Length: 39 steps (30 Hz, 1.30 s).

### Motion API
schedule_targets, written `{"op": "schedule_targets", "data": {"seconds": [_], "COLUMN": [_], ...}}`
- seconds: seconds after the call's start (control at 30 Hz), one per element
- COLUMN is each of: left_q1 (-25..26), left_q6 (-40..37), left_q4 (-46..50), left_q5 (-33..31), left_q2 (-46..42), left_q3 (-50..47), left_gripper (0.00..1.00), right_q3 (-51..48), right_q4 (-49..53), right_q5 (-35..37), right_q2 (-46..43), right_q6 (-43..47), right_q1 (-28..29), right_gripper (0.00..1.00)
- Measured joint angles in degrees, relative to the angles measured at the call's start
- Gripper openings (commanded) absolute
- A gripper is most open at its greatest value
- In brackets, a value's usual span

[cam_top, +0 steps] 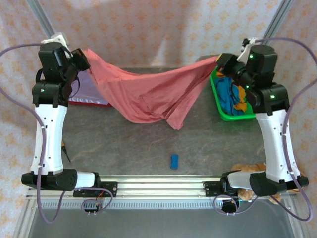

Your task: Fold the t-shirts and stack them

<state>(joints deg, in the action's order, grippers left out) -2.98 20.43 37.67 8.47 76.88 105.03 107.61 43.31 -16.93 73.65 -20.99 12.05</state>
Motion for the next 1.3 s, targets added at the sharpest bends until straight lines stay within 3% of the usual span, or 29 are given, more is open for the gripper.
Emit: {"op": "schedule_targets", "data": {"seconds": [0.27, 0.77, 1.3], "left_q1": [0.00, 0.02, 0.02], "left_q6": [-4.59, -13.84, -18.40], "left_q4": [-3.28, -17.73, -19.28], "left_q5": [-0.90, -5.99, -7.17], "left_q2": [0.28, -10.86, -15.65], "left_q3": [9.57, 6.67, 8.98], "left_gripper": [0.00, 0.00, 0.00], "right_q3": [6.27, 12.15, 15.32], "right_q4": [-0.44, -4.83, -5.99], "right_q5": [2.43, 2.40, 0.33], "right_q2": [-0.50, -5.22, -11.17], "right_q6": [1.40, 1.33, -2.82], "right_q1": [0.00, 0.00, 0.00], "right_gripper": [0.00, 0.00, 0.00]}}
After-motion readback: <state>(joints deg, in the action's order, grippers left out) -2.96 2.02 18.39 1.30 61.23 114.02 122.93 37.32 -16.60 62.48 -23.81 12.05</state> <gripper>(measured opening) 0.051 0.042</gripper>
